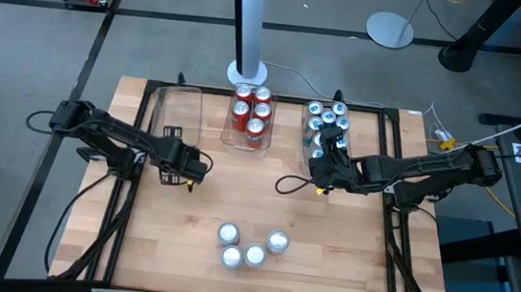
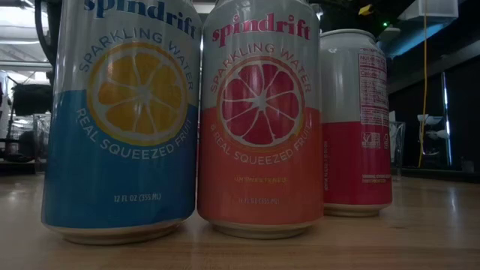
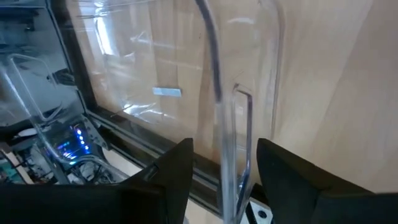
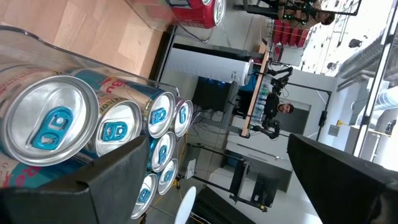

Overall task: Sort soda cans
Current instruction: Put the blue-white soda can into the top left transparent bin

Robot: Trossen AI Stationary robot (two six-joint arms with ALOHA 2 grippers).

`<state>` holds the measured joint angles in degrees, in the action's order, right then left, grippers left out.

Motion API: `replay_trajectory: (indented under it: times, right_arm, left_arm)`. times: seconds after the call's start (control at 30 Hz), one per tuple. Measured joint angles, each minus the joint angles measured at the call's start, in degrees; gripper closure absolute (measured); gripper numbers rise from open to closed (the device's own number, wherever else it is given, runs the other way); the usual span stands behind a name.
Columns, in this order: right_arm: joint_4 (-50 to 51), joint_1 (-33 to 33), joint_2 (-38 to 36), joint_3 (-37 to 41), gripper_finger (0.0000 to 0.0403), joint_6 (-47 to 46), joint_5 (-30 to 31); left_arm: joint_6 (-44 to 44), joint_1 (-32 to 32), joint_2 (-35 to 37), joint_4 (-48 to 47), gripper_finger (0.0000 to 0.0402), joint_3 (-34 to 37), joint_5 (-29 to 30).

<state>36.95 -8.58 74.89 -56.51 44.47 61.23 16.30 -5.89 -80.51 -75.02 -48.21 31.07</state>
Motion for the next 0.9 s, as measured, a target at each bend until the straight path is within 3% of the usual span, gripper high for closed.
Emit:
replay_trajectory:
  times: [0.27, 0.47, 0.67, 0.9]
  right_arm:
    - [0.0, 0.0, 0.0, 0.0, 0.0023, 0.0, 0.0]
    - [0.0, 0.0, 0.0, 0.0, 0.0023, 0.0, 0.0]
    - [0.1, 0.0, 0.0, 0.0, 0.0023, 0.0, -0.4]
    - [0.1, 0.0, 0.0, 0.0, 0.0023, 0.0, -0.4]
  left_arm:
    - [3.7, -0.2, 0.0, -10.1, 0.0233, -7.3, 0.3]
    - [5.1, -2.3, 0.0, -10.4, 0.0233, -15.4, 0.3]
    - [4.8, -5.9, 3.1, -1.7, 0.0233, -20.6, 0.0]
    - [4.2, -10.3, 7.0, 14.8, 0.0233, -20.7, -1.6]
